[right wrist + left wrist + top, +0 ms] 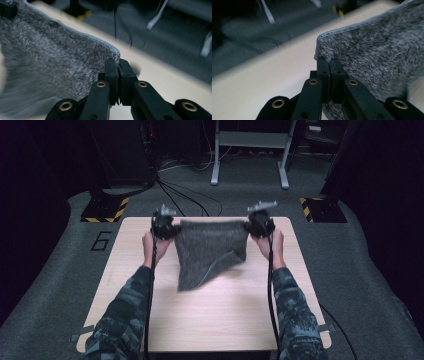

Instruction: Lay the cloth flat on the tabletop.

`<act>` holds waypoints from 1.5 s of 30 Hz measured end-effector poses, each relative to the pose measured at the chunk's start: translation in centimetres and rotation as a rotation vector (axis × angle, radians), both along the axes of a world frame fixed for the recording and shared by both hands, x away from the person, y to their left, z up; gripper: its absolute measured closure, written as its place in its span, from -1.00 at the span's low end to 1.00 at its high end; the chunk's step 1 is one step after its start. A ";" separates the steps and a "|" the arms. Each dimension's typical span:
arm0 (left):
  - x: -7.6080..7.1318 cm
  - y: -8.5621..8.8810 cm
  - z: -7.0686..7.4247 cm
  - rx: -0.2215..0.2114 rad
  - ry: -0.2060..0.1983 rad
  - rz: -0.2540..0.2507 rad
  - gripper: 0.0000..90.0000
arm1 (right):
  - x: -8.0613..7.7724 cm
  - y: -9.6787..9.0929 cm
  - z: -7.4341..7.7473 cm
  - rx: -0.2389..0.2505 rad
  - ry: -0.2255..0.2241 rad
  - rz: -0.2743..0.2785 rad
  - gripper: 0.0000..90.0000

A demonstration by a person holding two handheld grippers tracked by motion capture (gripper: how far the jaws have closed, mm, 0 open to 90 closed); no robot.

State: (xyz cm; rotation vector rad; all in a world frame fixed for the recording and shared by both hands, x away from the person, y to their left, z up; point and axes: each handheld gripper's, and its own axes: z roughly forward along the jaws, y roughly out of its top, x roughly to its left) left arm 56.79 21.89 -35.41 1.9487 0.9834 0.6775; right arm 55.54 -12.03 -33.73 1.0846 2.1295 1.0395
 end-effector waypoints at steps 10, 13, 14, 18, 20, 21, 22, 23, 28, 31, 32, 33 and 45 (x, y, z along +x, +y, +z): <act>-6.4 0.2 -2.8 0.018 -0.099 -0.112 0.96 | -6.0 -1.4 0.4 0.011 -0.091 0.082 0.94; -7.5 0.1 -5.6 0.007 -0.059 -0.130 0.96 | -7.0 -1.6 -2.9 0.014 -0.053 0.097 0.94; -8.3 0.0 -7.3 0.010 -0.030 -0.138 0.96 | -7.7 -1.7 -5.3 0.016 -0.008 0.094 0.94; -10.0 -0.1 -9.9 0.006 0.020 -0.161 0.95 | -9.2 -1.9 -9.1 0.024 0.064 0.102 0.93; -10.5 -0.1 -10.4 0.002 0.026 -0.165 0.94 | -9.9 -2.0 -10.2 0.028 0.078 0.110 0.92; -11.0 -0.1 -10.8 0.002 0.043 -0.169 0.94 | -9.9 -2.0 -10.2 0.028 0.078 0.110 0.92; -11.4 0.0 -11.3 0.003 0.050 -0.174 0.94 | -10.4 -2.1 -10.7 0.029 0.084 0.114 0.92; -11.8 0.1 -11.7 -0.006 0.060 -0.177 0.94 | -10.9 -2.1 -11.1 0.033 0.097 0.115 0.92; -13.6 0.3 -13.3 -0.011 0.101 -0.194 0.88 | -13.2 -2.4 -12.5 0.043 0.123 0.134 0.88; -15.0 0.8 -14.2 -0.029 0.139 -0.209 0.79 | -14.3 -2.5 -12.8 0.046 0.137 0.145 0.82; -15.4 1.0 -14.4 -0.042 0.160 -0.216 0.73 | -14.7 -2.6 -12.9 0.048 0.143 0.143 0.80; -15.8 1.2 -14.6 -0.049 0.173 -0.225 0.67 | -15.0 -2.7 -13.1 0.044 0.142 0.151 0.76; -19.2 4.7 -13.6 -0.093 0.207 -0.184 -0.19 | -18.2 -5.8 -12.9 0.117 0.193 0.148 0.05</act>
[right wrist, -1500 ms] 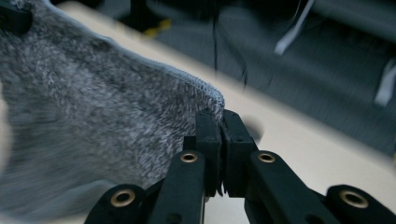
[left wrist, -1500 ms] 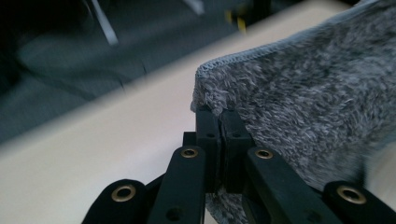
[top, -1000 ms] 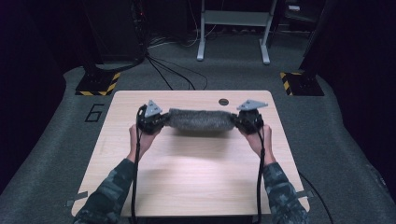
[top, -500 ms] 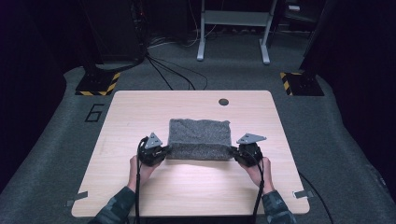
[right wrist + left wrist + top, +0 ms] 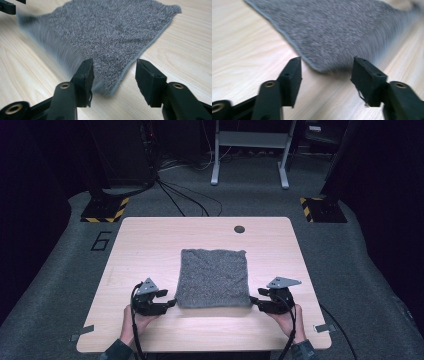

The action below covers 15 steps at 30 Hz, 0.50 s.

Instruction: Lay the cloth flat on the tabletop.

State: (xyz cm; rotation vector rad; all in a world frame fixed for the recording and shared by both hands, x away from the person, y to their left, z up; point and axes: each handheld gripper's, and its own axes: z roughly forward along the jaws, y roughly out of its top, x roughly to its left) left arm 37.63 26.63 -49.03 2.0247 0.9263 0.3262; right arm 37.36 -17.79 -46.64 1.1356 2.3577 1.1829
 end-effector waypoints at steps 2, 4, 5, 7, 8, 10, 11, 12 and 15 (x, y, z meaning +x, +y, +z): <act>0.4 0.3 0.6 0.005 -0.019 0.021 -0.30 | 0.5 -0.3 0.1 0.004 0.001 -0.023 -0.14; 1.1 0.2 1.1 0.014 -0.032 0.035 -0.35 | 0.9 -0.2 0.1 0.005 -0.004 -0.031 -0.20; 2.1 -0.5 1.3 0.043 -0.033 0.033 -0.38 | 1.7 0.4 -0.1 -0.022 -0.007 -0.045 -0.39; 3.1 -1.6 0.9 0.060 -0.009 0.026 -0.43 | 2.7 1.1 -0.5 -0.052 -0.011 -0.060 -0.49; 3.5 -2.1 0.6 0.076 -0.001 0.020 -0.45 | 3.1 1.6 -0.8 -0.068 -0.013 -0.067 -0.56; 4.1 -3.1 0.0 0.101 0.019 0.003 -0.49 | 3.8 2.2 -1.5 -0.111 -0.005 -0.070 -0.61; 4.3 -3.4 -0.4 0.106 0.016 0.006 -0.50 | 4.2 2.9 -2.2 -0.138 0.015 -0.080 -0.63; 4.4 -3.6 -0.7 0.123 0.026 -0.003 -0.50 | 4.3 3.1 -2.7 -0.141 0.032 -0.072 -0.63; 4.2 -3.9 -1.4 0.145 0.034 -0.006 -0.50 | 4.1 3.3 -3.5 -0.163 0.041 -0.077 -0.64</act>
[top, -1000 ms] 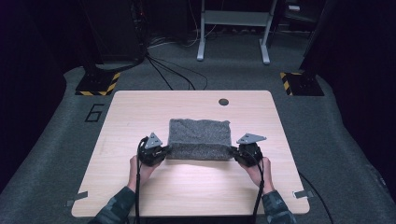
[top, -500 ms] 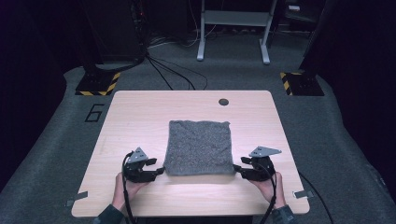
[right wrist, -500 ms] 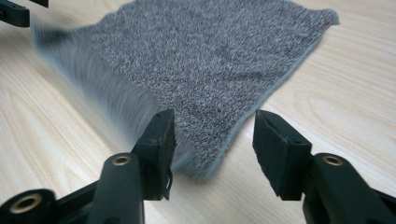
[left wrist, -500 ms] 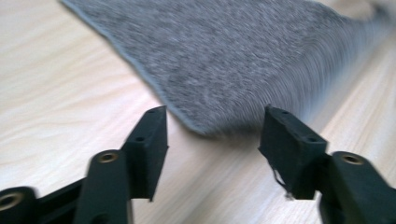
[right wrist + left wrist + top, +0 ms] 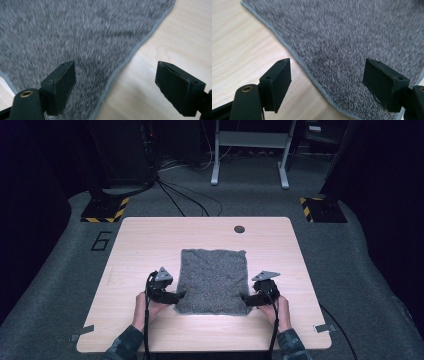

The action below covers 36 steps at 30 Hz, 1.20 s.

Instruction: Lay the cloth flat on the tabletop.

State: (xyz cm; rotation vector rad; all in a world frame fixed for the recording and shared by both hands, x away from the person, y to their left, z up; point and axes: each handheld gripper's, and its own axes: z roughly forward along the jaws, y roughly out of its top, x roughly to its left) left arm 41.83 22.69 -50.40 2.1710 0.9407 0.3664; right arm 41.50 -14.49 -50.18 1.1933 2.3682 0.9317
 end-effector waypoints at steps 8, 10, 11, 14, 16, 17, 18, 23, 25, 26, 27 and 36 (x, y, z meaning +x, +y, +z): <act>-2.0 -0.3 -1.5 0.087 -0.005 -0.003 -0.51 | -2.7 -1.0 -1.3 -0.049 -0.008 -0.015 -0.64; -2.4 -0.2 -1.6 0.084 -0.015 -0.008 -0.52 | -3.0 -1.3 -1.5 -0.053 -0.009 -0.019 -0.64; -2.4 -0.2 -1.6 0.084 -0.015 -0.008 -0.52 | -3.0 -1.3 -1.5 -0.053 -0.009 -0.019 -0.64; -2.9 -0.1 -1.6 0.088 -0.029 0.001 -0.52 | -3.4 -1.7 -1.5 -0.059 -0.017 -0.022 -0.64; -3.2 0.0 -1.8 0.075 -0.040 0.004 -0.52 | -3.5 -1.8 -1.5 -0.059 -0.019 -0.024 -0.64; -3.3 0.0 -1.9 0.072 -0.050 0.008 -0.52 | -3.6 -1.9 -1.5 -0.055 -0.011 -0.025 -0.64; -3.5 0.1 -1.8 0.079 -0.046 0.010 -0.52 | -3.7 -2.0 -1.5 -0.054 -0.013 -0.024 -0.64; -4.4 0.4 -1.9 0.061 -0.041 0.006 -0.52 | -4.3 -2.3 -1.6 -0.036 -0.006 -0.025 -0.64; -4.6 0.4 -1.9 0.064 -0.045 0.004 -0.52 | -4.4 -2.3 -1.7 -0.028 -0.020 -0.023 -0.64; -4.7 0.4 -2.0 0.060 -0.049 0.006 -0.52 | -4.6 -2.3 -1.7 -0.025 -0.009 -0.027 -0.64; -4.9 0.4 -2.0 0.056 -0.049 0.007 -0.52 | -4.6 -2.4 -1.7 -0.033 -0.007 -0.021 -0.64; -5.1 0.7 -1.9 0.065 -0.032 0.025 -0.61 | -5.3 -2.6 -1.7 -0.022 -0.009 -0.022 -0.66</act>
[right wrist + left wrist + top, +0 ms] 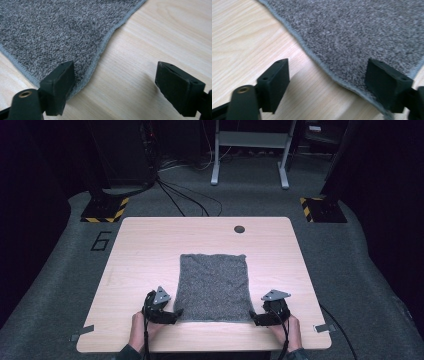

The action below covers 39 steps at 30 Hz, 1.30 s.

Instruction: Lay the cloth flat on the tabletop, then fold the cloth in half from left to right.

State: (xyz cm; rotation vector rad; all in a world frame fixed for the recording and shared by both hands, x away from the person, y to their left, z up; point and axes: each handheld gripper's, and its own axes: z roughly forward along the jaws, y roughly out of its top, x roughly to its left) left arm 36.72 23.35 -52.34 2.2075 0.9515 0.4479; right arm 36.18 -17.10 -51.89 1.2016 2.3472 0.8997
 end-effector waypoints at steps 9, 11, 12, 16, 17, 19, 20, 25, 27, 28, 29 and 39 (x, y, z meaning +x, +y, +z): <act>0.7 2.2 2.1 -0.105 -0.013 0.051 -0.69 | -0.2 0.1 2.1 0.053 -0.051 0.004 -0.67; 1.0 2.4 2.4 -0.113 -0.013 0.055 -0.68 | -0.2 0.4 2.2 0.055 -0.060 0.013 -0.67; 1.9 2.7 2.9 -0.119 -0.014 0.065 -0.68 | -0.1 1.2 2.5 0.064 -0.063 0.027 -0.67; 3.5 3.3 3.5 -0.147 -0.004 0.088 -0.69 | 0.4 2.8 2.7 0.074 -0.067 0.061 -0.67; 4.0 3.5 3.6 -0.161 -0.004 0.096 -0.69 | 0.4 2.8 2.7 0.074 -0.067 0.061 -0.67; 5.4 3.8 4.0 -0.173 -0.002 0.110 -0.69 | 0.8 4.0 2.8 0.090 -0.064 0.085 -0.67; 5.9 3.8 4.1 -0.180 0.001 0.115 -0.69 | 0.9 4.4 2.9 0.087 -0.064 0.094 -0.67; 8.0 3.8 4.4 -0.188 0.004 0.123 -0.68 | 1.4 6.5 3.3 0.107 -0.068 0.137 -0.67; 9.2 3.7 4.4 -0.201 0.014 0.125 -0.67 | 1.6 7.9 3.4 0.104 -0.060 0.165 -0.67; 10.2 3.5 4.3 -0.204 0.019 0.134 -0.67 | 1.8 9.2 3.4 0.100 -0.055 0.196 -0.67; 10.2 3.5 4.3 -0.204 0.019 0.134 -0.67 | 1.8 9.2 3.4 0.100 -0.055 0.196 -0.67; 14.6 2.5 3.1 -0.230 0.071 0.182 -0.66 | 2.1 14.5 3.1 0.094 -0.022 0.305 -0.67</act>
